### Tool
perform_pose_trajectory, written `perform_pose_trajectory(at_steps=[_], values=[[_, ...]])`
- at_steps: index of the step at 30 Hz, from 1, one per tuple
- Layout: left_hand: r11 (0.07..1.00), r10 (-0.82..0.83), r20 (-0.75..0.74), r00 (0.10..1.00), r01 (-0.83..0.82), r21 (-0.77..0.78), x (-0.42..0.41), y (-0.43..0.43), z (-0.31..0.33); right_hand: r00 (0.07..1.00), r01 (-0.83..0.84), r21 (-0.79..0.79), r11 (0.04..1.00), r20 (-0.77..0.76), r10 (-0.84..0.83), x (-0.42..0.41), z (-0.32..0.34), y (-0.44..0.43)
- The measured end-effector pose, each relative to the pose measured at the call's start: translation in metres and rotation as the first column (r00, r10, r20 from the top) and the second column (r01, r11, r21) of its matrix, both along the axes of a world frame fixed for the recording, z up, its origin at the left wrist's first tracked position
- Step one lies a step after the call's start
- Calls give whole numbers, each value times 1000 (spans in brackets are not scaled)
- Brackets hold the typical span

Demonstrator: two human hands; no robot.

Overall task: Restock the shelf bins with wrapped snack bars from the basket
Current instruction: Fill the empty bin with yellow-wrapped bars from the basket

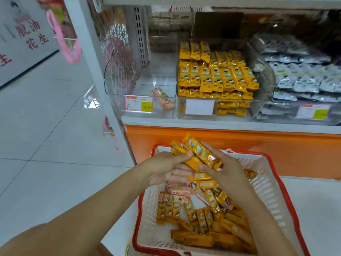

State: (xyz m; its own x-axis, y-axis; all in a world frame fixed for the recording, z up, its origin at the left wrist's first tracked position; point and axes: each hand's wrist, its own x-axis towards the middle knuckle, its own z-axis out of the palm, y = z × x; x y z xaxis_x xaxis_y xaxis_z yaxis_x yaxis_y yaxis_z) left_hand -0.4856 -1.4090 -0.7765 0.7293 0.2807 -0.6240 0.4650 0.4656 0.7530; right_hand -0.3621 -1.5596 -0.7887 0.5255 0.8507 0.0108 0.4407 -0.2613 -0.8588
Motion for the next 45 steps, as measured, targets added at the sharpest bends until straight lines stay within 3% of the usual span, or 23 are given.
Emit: perform_pose_trajectory(at_steps=[3,6,10,15,17,21,26,29,32,34,36,38,40,42,45], values=[[992,105,165,981,-92,-83,13,-6,12,999,51,170,984,-2,-52,-7,11,-2],[987,116,254,960,-84,-135,22,-7,26,982,110,264,958,-178,-64,-3,23,-7],[989,-27,310,950,70,-128,34,-6,42,943,199,370,908,-325,-74,3,39,-12],[987,-92,349,933,130,-89,46,-12,50,944,249,381,890,-300,-135,8,43,-17],[986,-105,360,927,144,-85,50,-14,52,950,273,389,880,-251,-184,12,43,-17],[986,-67,404,912,122,-111,59,-19,55,954,256,325,911,67,-292,16,46,-17],[989,51,485,873,23,-146,69,-16,64,794,232,250,940,509,-332,21,56,-9],[995,73,511,856,-31,-91,73,-8,71,754,255,227,940,562,-340,23,68,2],[997,72,560,826,-71,-24,75,3,89,803,244,239,940,494,-334,28,85,15],[988,29,576,817,-111,107,74,12,105,849,260,252,932,399,-345,37,96,27],[913,38,553,832,-253,319,73,23,117,842,294,275,915,378,-384,54,106,42],[688,133,512,849,-451,569,70,38,117,812,324,307,895,395,-430,75,115,61],[495,184,509,841,-527,691,67,53,109,809,354,303,885,376,-453,100,125,84],[433,195,403,894,-447,783,66,62,101,809,394,227,890,374,-454,125,134,109],[438,150,264,953,-304,846,66,65,89,776,463,74,883,447,-445,152,143,142]])
